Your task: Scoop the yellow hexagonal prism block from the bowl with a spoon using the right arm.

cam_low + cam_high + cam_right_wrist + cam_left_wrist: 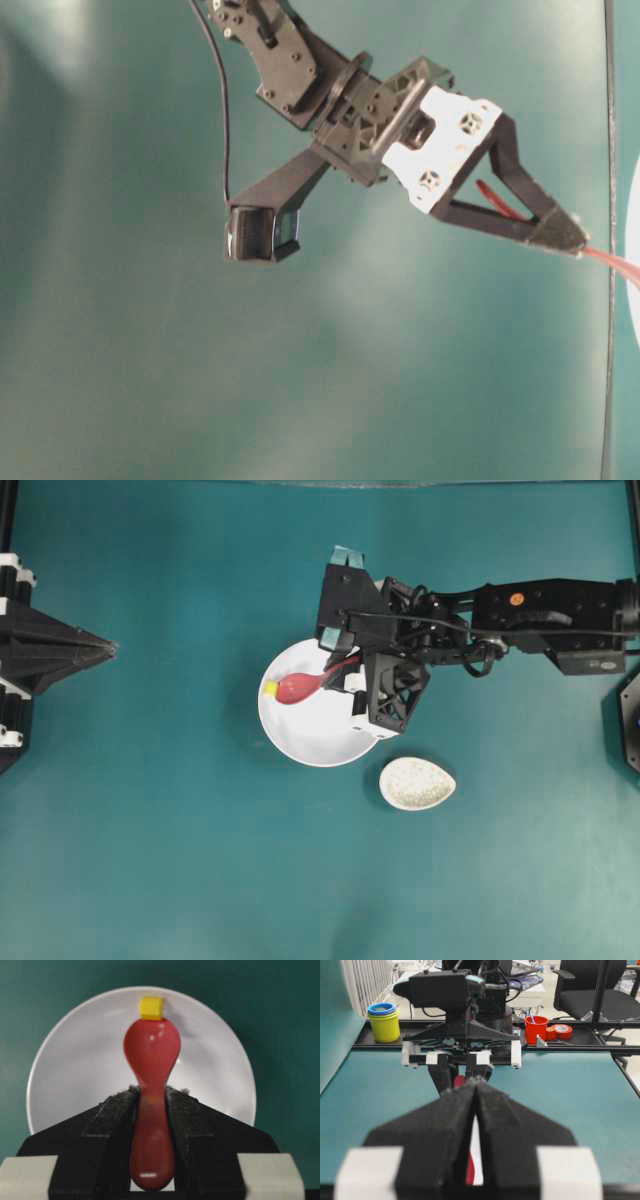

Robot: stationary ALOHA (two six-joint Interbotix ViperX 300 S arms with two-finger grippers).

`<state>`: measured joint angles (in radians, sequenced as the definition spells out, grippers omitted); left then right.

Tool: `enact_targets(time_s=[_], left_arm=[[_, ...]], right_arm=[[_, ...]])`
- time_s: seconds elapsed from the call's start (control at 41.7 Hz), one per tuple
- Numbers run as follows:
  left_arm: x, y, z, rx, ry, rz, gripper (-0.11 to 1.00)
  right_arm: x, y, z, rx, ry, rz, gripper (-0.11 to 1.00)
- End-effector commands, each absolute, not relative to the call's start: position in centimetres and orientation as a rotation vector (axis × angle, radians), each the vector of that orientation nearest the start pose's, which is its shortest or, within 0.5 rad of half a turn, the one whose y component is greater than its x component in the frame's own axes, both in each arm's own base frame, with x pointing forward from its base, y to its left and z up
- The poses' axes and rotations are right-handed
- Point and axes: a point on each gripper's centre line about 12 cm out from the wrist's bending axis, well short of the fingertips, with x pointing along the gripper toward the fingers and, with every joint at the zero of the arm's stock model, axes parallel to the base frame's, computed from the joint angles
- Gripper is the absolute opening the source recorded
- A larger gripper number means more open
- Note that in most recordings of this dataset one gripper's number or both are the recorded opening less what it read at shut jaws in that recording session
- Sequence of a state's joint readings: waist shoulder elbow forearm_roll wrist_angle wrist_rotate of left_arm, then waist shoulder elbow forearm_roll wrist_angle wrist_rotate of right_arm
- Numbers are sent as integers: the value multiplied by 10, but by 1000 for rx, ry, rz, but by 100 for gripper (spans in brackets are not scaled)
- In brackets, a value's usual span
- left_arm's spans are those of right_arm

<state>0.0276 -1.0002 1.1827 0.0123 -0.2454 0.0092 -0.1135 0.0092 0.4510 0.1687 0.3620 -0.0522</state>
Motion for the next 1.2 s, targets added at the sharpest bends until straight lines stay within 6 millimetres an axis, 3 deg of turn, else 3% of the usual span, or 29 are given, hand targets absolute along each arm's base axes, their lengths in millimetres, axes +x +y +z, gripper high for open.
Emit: enact_targets(time_s=[0.0,1.175], left_arm=[[195,6,299,27,-76,28,0],[195,5,299,24,-81,26,0]], right_arm=[[409,-38,225,171,752,-93,24],[403,-31,209,172,663,-99,24]])
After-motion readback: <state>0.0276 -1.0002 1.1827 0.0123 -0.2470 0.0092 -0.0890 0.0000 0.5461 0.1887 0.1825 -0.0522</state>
